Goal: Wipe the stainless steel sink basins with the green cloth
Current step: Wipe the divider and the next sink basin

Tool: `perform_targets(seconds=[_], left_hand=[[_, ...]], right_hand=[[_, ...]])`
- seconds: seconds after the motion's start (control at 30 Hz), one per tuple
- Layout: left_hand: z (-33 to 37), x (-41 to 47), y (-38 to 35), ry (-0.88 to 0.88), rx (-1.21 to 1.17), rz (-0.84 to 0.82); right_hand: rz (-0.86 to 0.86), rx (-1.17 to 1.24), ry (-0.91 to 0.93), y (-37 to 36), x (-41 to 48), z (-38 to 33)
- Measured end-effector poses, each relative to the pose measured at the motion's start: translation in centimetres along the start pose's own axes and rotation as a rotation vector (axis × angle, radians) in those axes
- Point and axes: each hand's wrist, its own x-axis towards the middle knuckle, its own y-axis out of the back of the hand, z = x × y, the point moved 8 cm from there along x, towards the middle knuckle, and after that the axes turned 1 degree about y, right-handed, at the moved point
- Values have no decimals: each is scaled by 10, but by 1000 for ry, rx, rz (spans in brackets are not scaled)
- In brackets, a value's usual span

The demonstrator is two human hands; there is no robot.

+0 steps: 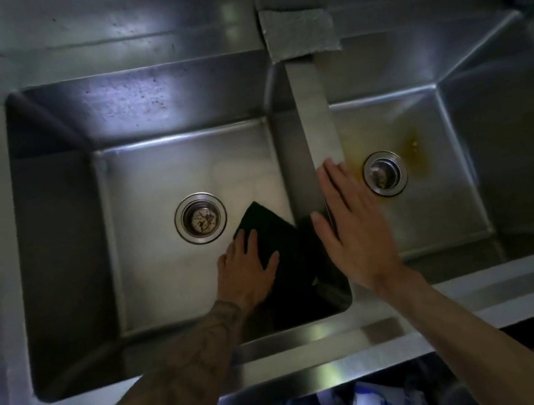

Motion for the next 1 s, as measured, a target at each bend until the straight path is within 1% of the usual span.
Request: perform_targets(seconds=[0.07, 0.13, 0.2, 0.23, 0.27, 0.3, 0.33, 0.4, 0.5, 0.57, 0.6, 0.67, 0.8, 0.87, 1.0], left_hand=[[4, 14, -21, -14, 94, -45], [6, 24, -30, -14, 202, -30], [18, 29, -36, -75, 283, -16], [27, 29, -41, -131, 278, -12], [38, 29, -46, -190, 222, -13], [49, 27, -50, -220, 105, -26], [57, 24, -52, -201, -57, -59], [62, 19, -53, -99, -338, -135], [61, 11, -52, 82, -553, -269], [61, 5, -47, 192, -777, -292], [64, 2, -45, 244, -899, -282], [70, -2, -38, 320, -1030, -204], [80, -5, -28, 448, -1046, -61], [82, -9, -23, 447, -1048, -12], [94, -21, 1, 295, -1212, 120]], right_hand=[[18, 5, 8, -1, 0, 1], [30, 12, 16, -2, 1, 2], [43, 19, 17, -2, 1, 3], [49, 28, 21, -2, 0, 3], [58, 38, 30, -2, 0, 2], [68, 47, 35, -1, 0, 2], [74, 53, 37, -1, 1, 2], [67, 67, 36, 0, 1, 0], [61, 77, 31, 4, 1, -2], [53, 77, 27, 4, 1, -3], [48, 78, 20, 4, 1, -2], [50, 80, 14, 3, 1, -2], [77, 78, 28, 5, 1, -3], [82, 82, 26, 5, 2, -3], [65, 92, -2, 4, 2, -2]])
